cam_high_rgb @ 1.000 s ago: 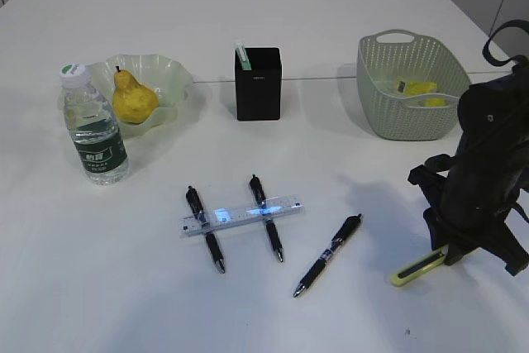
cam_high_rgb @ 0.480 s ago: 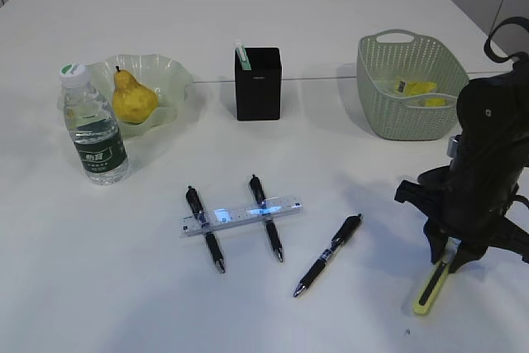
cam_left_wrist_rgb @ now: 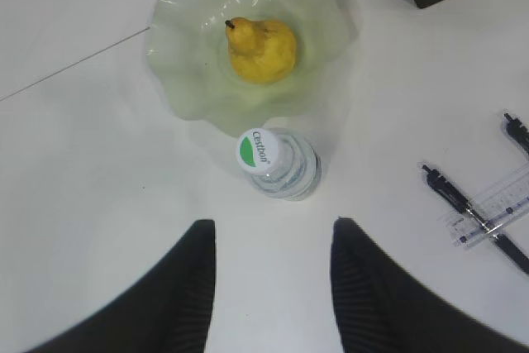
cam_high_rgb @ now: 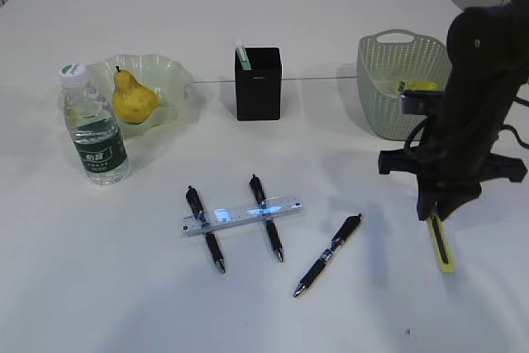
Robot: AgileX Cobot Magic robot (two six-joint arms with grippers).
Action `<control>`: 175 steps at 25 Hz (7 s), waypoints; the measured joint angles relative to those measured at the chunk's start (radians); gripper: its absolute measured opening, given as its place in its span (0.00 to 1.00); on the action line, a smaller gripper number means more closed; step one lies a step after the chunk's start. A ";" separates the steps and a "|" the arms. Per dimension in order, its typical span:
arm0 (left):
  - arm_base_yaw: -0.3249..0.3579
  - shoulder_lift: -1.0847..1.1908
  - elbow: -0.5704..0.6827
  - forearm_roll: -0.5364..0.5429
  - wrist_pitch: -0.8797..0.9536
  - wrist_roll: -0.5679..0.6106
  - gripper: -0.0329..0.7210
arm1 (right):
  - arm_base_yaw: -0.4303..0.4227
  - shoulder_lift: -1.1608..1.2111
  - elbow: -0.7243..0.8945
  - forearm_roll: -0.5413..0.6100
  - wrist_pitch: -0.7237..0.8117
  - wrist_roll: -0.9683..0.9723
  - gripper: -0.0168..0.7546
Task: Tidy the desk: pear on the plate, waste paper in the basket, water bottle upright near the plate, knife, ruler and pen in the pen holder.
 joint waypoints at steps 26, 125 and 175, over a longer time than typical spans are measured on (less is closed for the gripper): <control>0.000 0.000 0.000 0.000 0.000 -0.001 0.45 | 0.007 0.016 -0.474 0.020 -0.406 -0.398 0.22; 0.000 0.000 0.000 0.044 -0.053 -0.025 0.41 | 0.141 0.559 -0.721 -0.219 -1.187 -0.237 0.45; 0.000 -0.752 0.016 0.010 0.017 -0.085 0.41 | 0.357 -0.062 -0.723 0.258 0.269 -0.780 0.45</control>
